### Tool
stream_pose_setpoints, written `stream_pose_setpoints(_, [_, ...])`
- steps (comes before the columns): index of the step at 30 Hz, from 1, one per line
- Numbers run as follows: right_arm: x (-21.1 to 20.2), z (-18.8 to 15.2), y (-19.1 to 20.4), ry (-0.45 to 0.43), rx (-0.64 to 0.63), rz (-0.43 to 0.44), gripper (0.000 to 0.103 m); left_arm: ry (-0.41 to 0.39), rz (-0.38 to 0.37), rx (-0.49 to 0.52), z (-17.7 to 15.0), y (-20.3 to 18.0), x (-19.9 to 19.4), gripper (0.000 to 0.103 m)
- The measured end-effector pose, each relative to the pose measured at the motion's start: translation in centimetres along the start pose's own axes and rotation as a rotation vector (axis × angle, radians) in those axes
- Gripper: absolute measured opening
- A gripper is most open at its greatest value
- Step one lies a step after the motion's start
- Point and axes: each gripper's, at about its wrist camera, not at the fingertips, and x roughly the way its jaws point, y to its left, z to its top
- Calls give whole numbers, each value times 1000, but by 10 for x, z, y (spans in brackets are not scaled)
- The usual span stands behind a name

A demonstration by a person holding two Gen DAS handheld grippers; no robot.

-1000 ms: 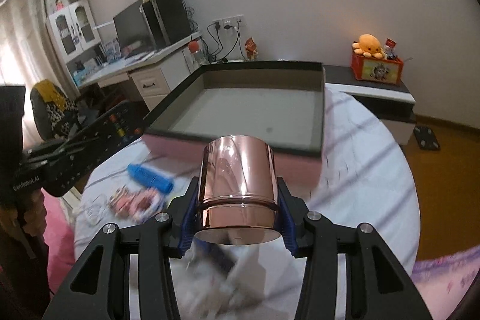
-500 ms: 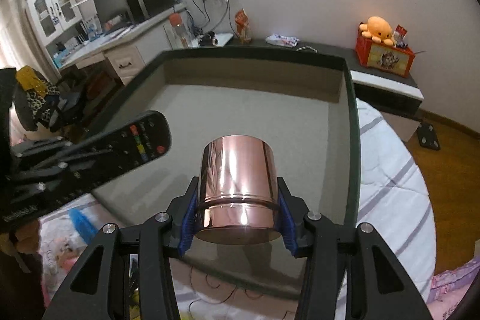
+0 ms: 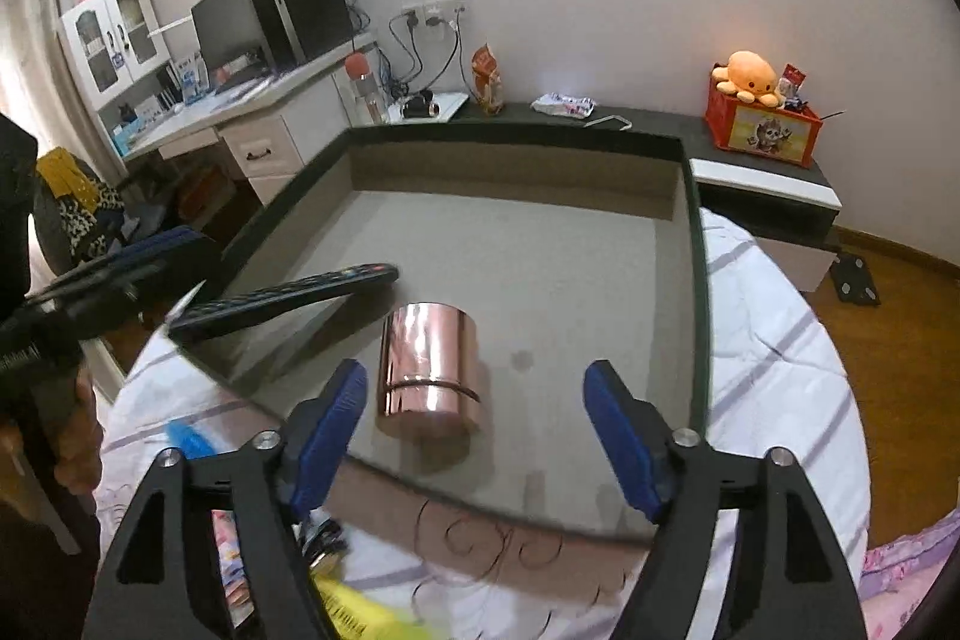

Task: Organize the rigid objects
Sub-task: 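Carry the remote and cup into the pink box and open both tools, then grasp the white toy figure with the right tool while the left tool grasps the white plug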

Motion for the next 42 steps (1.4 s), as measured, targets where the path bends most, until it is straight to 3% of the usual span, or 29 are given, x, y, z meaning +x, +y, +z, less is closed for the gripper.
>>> stream_pose_setpoints(10, [-97,-31,23,-143,26,40,80,-152,55,-21,-33,-4,-115,103])
stream_pose_setpoints(16, [-137,-59,40,-195,24,5,82,-161,55,22,-70,-25,-159,103])
stream_pose_setpoints(21, [-151,-92,47,-180,41,-3,82,-109,61,81,-99,-46,-173,103])
stream_pose_setpoints(27, [-153,-131,47,-129,72,-18,82,-28,-23,89,-127,-65,-171,103])
stream_pose_setpoints(34, [-148,-158,57,-99,75,-33,82,19,-19,101,-148,-73,-167,103])
stream_pose_setpoints(42, [-114,-170,69,-30,43,-65,82,77,7,101,-161,-68,-155,103])
